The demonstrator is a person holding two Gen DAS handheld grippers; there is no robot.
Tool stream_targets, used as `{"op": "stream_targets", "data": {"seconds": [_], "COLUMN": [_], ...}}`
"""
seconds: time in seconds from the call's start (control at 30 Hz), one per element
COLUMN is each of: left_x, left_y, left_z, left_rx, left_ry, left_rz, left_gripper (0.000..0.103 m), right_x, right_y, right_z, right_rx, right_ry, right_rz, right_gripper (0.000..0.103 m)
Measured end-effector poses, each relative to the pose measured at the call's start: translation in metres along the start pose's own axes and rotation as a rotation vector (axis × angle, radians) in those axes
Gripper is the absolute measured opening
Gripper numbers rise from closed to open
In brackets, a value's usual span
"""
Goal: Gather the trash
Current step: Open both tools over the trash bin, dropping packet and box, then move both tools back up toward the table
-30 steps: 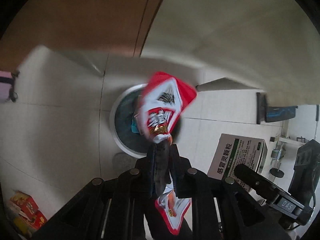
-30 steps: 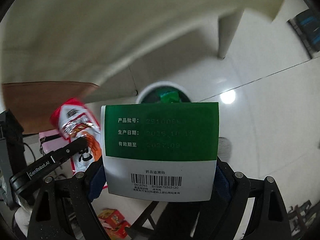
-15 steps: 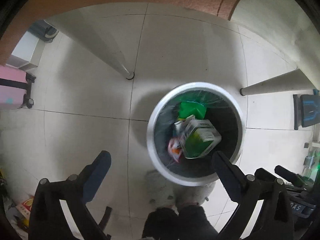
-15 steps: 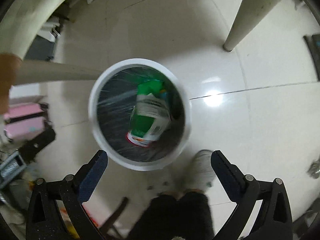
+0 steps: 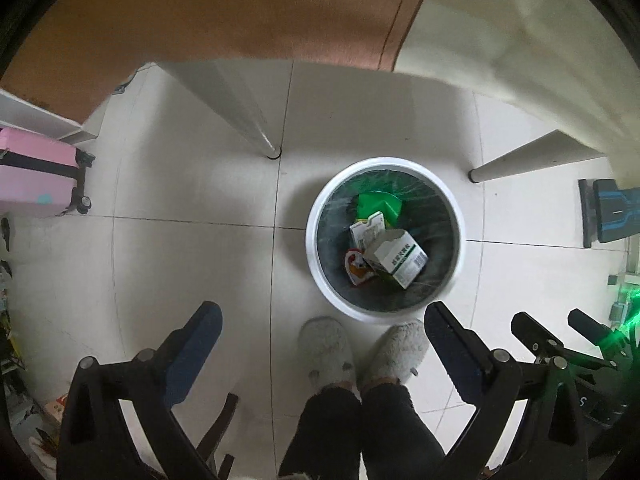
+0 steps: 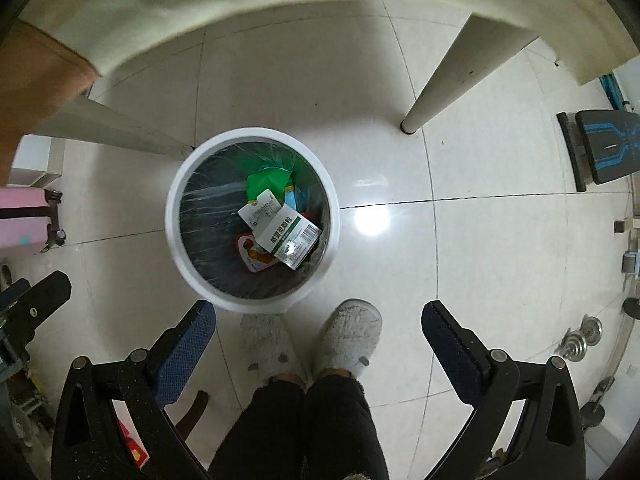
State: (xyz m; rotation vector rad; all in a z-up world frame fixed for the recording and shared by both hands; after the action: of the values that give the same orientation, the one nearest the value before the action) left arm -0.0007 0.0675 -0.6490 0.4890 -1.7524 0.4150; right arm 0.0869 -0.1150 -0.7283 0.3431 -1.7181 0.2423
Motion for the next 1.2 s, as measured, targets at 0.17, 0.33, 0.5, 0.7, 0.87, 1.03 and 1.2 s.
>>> {"op": "stream_targets", "data": {"seconds": [0.17,0.33,0.5,0.7,0.87,1.03,1.2], "left_x": [0.038,0.088,0.142,0.215,0.273,0.320,0.342], "left_y": [-0.002,-0.005,-0.007,-0.005,-0.009,-0.011,-0.026], "left_z": [0.002,0.005,0.004,-0.006,-0.040,-0.106,-0.182], "left_rx": [0.009,0.019,0.000,-0.039,-0.059,-0.022,-0.021], "left_ry": [-0.006,-0.012,-0.036,-0.089,-0.196,-0.320,-0.405], "left_rz": [0.013,0.029,0.035,-0.003,-0.018,-0.059,-0.092], "left_gripper": [0.103,0.103,0.103,0.103,0.103,0.103,0.103], "right_x": [0.050,0.116,0.183,0.260,0.331,0.391,0.413], "right_y": [0.003,0.001,0.004,0.012,0.019,0.013,-0.012], "right_z": [0.001,-0.002,-0.003,-0.005,-0.031,-0.095,-0.175], "right_rx": [0.009,0.005,0.017,0.014,-0.025,-0.081,-0.118], "right_ry": [-0.032,-0.063,-0.087,-0.100,-0.139,-0.243,-0.305], "right_rz": [0.004,0.000,-0.007,-0.044,-0.098,-0.134,-0.124], "right_gripper": [0.103,0.103,0.103,0.103,0.103,0.103,0.103]}}
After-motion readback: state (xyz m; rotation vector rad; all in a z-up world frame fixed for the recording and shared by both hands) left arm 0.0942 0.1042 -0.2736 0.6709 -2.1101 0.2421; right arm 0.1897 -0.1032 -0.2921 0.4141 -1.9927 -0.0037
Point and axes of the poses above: each gripper's, at about its wrist camera, not at the fingertips, and x roughly against the way its jaws point, y to its left, z to its underside, the point moved 2 cm from there along -x, roughly the way its jaws point, and after that the axes turned 14 degrees about -y, right-handed, at the moved point
